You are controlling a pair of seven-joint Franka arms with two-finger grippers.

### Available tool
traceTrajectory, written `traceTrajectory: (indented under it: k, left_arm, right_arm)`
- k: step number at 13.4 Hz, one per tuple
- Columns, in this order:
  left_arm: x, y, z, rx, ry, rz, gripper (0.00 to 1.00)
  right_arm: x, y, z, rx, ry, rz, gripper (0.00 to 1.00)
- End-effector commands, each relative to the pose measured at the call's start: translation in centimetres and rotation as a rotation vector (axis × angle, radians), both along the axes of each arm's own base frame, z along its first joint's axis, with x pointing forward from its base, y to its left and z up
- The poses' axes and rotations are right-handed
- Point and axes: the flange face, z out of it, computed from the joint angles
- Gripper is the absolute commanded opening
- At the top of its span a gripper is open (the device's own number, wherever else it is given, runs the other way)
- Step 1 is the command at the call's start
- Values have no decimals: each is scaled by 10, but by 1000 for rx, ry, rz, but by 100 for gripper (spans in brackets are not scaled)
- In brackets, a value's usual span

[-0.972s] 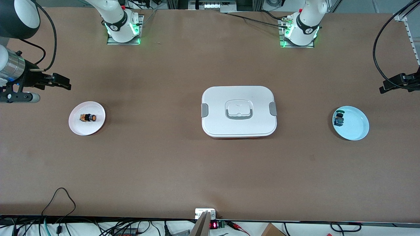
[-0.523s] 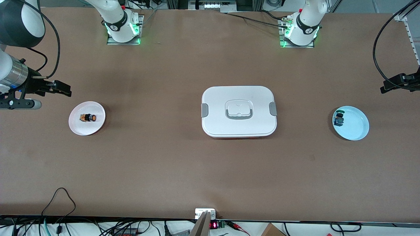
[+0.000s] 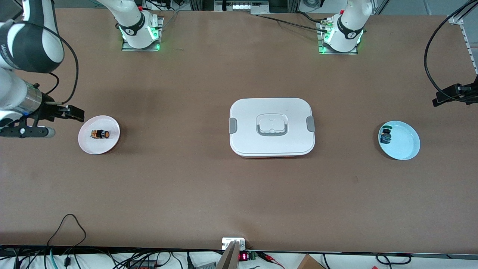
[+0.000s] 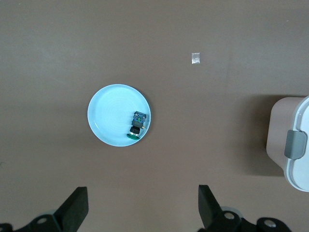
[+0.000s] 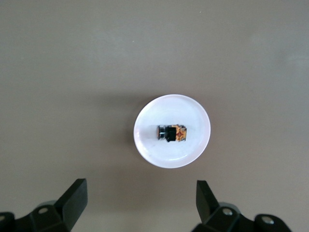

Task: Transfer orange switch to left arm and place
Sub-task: 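Move the right gripper toward the orange switch on the white plate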

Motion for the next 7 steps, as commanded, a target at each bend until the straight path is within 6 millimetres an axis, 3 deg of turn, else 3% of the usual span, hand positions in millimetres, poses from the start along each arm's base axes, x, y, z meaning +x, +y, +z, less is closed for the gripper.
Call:
traceTrajectory:
  k: [1,7]
  left_arm:
    - [3,-2,5,27,10,-1,100]
    - [3,-2,4,27,12,-1,100]
  right_arm:
    - [-1,-23,-26,-19,-31,-12,100]
    - [-13,-44,-98,-12,9,-9,100]
